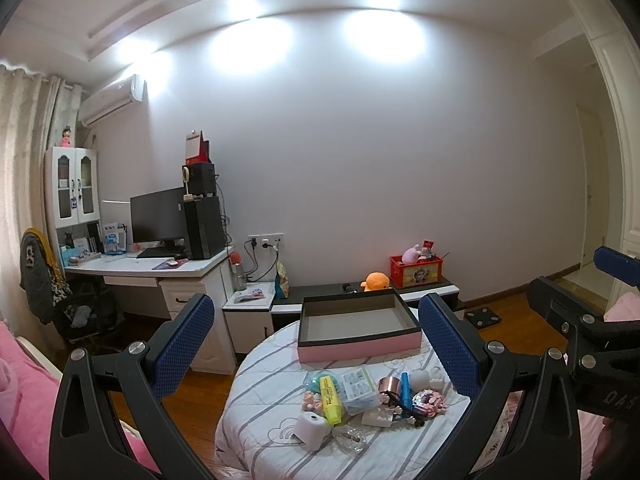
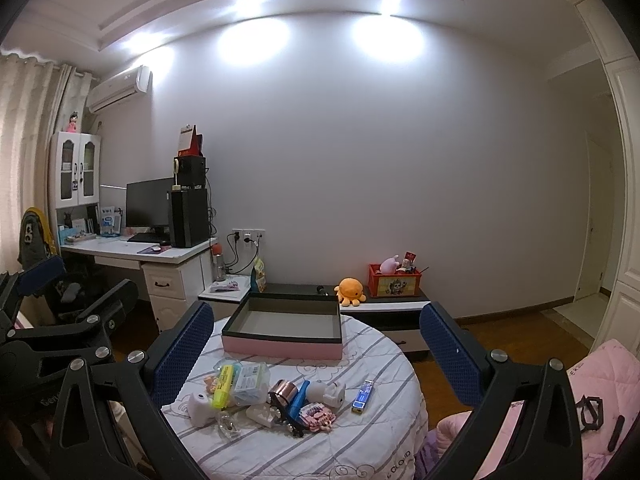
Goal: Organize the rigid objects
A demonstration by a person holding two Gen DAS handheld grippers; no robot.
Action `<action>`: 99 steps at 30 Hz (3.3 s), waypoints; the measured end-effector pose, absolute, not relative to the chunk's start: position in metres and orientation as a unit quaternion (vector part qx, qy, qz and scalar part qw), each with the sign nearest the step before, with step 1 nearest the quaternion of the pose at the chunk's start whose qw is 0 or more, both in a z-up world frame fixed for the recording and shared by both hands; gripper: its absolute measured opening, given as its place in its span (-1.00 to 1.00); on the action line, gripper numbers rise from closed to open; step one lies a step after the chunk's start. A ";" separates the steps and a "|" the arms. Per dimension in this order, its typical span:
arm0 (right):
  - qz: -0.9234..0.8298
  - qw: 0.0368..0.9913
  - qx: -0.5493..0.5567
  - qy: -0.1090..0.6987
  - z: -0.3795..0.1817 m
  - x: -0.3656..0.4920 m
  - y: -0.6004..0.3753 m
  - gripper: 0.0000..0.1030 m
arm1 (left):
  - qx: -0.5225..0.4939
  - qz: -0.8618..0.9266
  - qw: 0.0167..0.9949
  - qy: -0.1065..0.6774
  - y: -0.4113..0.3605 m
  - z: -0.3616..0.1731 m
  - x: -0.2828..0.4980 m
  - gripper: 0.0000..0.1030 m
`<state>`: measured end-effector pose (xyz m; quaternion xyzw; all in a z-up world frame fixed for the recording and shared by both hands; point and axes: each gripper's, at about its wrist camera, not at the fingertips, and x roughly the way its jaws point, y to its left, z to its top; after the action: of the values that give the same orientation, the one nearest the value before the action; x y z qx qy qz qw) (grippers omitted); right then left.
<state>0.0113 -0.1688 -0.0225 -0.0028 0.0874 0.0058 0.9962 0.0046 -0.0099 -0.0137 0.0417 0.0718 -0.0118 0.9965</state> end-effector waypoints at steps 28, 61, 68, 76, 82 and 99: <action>-0.021 0.956 0.015 0.293 -0.218 0.142 -0.212 1.00 | 0.015 -0.025 0.943 0.331 0.043 -0.249 0.163 1.00; -0.049 0.942 0.050 0.328 -0.246 0.209 -0.259 1.00 | 0.003 -0.108 0.936 0.335 0.039 -0.262 0.197 0.14; -0.053 0.927 0.061 0.366 -0.255 0.245 -0.272 1.00 | -0.003 -0.124 0.941 0.314 0.041 -0.242 0.191 0.00; -0.045 0.922 0.039 0.383 -0.262 0.261 -0.270 0.19 | -0.021 -0.127 0.936 0.329 0.046 -0.247 0.208 -0.21; -0.042 0.923 0.011 0.383 -0.263 0.265 -0.263 0.14 | -0.052 -0.122 0.932 0.337 0.057 -0.253 0.217 0.12; -0.019 0.926 -0.003 0.378 -0.261 0.264 -0.255 -0.57 | -0.093 -0.125 0.933 0.326 0.071 -0.261 0.223 -0.17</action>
<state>0.2638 -0.2548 -0.2608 -0.0029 0.3778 -0.0192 0.9257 0.2229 0.0708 -0.2612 -0.0928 0.3256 -0.1247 0.9327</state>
